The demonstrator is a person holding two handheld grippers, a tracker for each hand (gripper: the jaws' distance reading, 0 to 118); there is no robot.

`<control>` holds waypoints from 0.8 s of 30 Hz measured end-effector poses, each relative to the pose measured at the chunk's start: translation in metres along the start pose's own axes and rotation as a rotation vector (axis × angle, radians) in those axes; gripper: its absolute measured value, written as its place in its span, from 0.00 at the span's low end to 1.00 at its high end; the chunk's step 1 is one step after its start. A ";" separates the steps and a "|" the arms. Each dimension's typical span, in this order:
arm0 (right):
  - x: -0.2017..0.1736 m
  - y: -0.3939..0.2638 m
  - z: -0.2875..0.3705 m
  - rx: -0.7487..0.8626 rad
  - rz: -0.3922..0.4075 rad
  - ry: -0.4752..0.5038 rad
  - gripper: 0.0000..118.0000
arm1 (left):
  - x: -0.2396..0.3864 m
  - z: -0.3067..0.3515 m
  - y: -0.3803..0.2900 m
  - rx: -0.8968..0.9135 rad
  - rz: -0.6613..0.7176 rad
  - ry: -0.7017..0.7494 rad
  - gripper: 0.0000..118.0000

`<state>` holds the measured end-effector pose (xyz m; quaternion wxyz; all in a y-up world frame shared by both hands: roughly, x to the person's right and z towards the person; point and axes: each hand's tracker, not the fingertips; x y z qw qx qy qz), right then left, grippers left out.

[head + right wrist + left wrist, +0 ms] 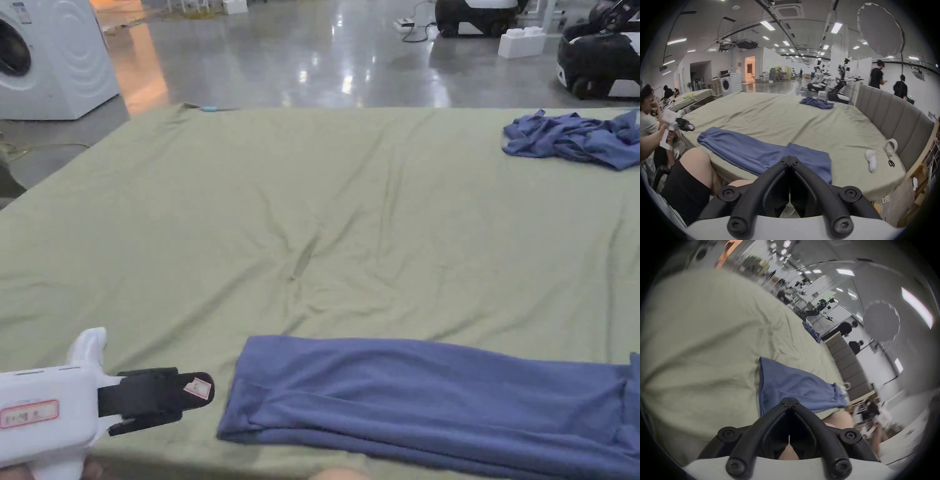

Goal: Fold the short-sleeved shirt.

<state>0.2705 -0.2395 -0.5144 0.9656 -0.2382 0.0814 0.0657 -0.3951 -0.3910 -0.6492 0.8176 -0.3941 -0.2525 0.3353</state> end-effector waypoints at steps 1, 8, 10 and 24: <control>-0.007 0.004 -0.003 -0.001 0.013 0.010 0.02 | -0.019 -0.008 0.008 -0.021 0.065 -0.042 0.00; -0.043 0.028 -0.032 -0.026 0.024 0.085 0.02 | -0.028 -0.080 0.022 -0.092 0.301 -0.399 1.00; -0.048 0.031 -0.040 -0.036 0.022 0.100 0.02 | -0.016 -0.096 0.021 -0.129 0.279 -0.283 1.00; -0.051 0.030 -0.034 -0.047 0.051 0.165 0.02 | 0.011 -0.125 0.050 -0.335 0.027 -0.093 0.04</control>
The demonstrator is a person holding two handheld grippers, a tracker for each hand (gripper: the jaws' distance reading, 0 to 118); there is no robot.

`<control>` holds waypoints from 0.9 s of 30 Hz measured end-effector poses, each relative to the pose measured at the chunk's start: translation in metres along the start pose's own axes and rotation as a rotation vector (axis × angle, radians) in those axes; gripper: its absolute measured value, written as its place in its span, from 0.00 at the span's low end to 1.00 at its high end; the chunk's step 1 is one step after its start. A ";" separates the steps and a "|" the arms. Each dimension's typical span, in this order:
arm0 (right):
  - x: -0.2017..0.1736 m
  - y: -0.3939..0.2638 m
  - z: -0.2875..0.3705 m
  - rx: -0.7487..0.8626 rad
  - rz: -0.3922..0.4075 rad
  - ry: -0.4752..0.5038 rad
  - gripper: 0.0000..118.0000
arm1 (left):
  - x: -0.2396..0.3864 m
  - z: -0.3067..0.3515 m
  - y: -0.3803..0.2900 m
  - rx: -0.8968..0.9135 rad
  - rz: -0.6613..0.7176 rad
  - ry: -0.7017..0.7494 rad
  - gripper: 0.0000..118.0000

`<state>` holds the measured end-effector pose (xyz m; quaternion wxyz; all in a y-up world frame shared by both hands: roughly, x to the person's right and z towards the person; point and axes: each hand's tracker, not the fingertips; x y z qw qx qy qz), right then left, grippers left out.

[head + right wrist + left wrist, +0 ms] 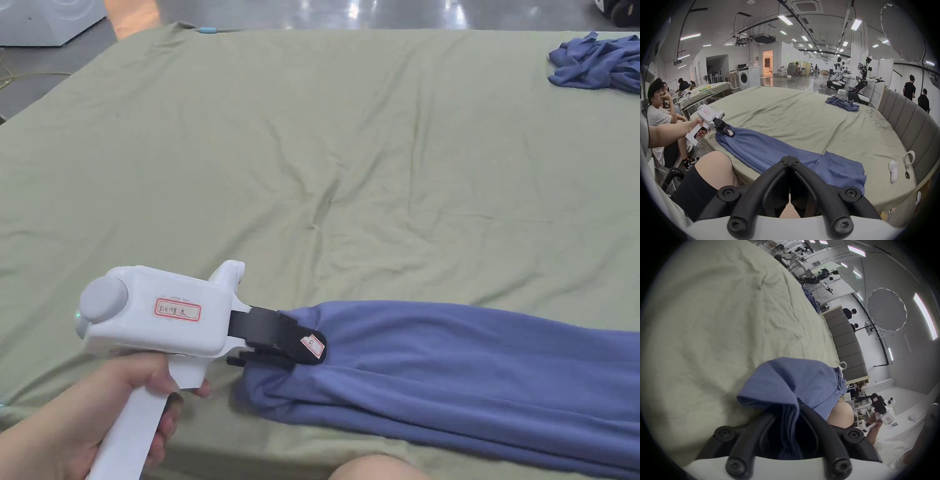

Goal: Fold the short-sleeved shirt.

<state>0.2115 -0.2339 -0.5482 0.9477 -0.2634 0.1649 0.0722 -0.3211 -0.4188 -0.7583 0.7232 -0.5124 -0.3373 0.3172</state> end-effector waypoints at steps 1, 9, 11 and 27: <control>0.002 -0.001 0.004 0.004 0.002 -0.004 0.02 | 0.007 0.008 0.002 0.054 -0.061 0.059 0.04; 0.006 0.002 -0.002 0.031 0.005 -0.013 0.02 | 0.036 0.074 0.007 0.115 -0.095 0.174 0.04; 0.001 0.005 -0.009 0.043 0.011 -0.007 0.02 | 0.029 0.097 0.013 0.129 -0.093 0.281 0.04; 0.005 -0.002 -0.015 0.156 0.000 0.079 0.02 | 0.195 0.008 0.020 -0.079 -0.224 0.646 0.04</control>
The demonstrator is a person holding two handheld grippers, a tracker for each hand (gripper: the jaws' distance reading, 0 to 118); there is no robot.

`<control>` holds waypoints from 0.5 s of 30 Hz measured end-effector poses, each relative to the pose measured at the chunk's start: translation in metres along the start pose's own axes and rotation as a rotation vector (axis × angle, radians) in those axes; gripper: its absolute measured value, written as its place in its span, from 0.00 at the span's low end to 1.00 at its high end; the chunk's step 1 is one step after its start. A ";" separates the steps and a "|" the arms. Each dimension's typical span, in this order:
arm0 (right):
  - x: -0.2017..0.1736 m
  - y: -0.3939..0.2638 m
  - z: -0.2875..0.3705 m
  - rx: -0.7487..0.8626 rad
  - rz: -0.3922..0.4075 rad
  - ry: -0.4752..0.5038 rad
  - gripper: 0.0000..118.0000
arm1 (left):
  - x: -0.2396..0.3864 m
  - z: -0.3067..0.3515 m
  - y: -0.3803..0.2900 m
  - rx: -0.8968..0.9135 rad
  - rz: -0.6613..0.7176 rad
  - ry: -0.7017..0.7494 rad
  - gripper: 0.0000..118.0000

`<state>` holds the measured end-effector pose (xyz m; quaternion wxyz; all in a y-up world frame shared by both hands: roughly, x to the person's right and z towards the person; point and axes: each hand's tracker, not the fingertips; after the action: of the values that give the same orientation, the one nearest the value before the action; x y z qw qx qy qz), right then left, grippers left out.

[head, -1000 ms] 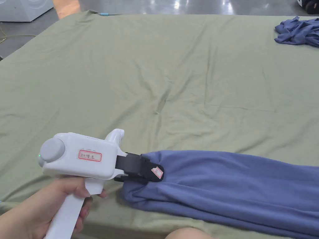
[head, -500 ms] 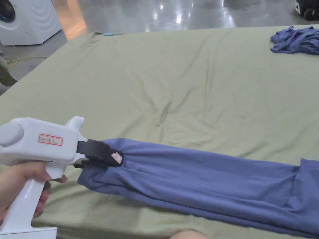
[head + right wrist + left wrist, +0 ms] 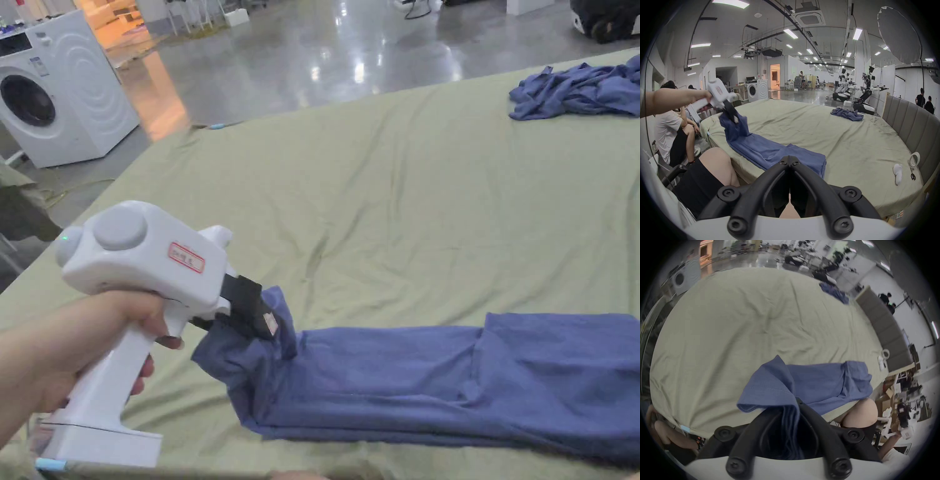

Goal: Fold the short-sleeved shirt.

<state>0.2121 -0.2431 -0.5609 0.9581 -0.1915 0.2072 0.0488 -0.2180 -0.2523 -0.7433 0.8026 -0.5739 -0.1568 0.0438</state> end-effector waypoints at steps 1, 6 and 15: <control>0.002 -0.001 0.001 0.014 -0.014 0.004 0.02 | 0.014 -0.016 0.001 -0.025 -0.002 -0.018 0.04; 0.003 0.006 0.019 0.041 -0.045 -0.004 0.02 | 0.058 -0.100 0.005 -0.110 0.005 -0.040 0.04; -0.004 0.012 -0.003 0.003 -0.072 -0.028 0.02 | 0.090 -0.085 0.000 -0.041 0.054 -0.293 0.95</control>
<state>0.2052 -0.2327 -0.5657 0.9624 -0.1969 0.1867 0.0165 -0.1071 -0.3073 -0.7501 0.7578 -0.5816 -0.2576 0.1454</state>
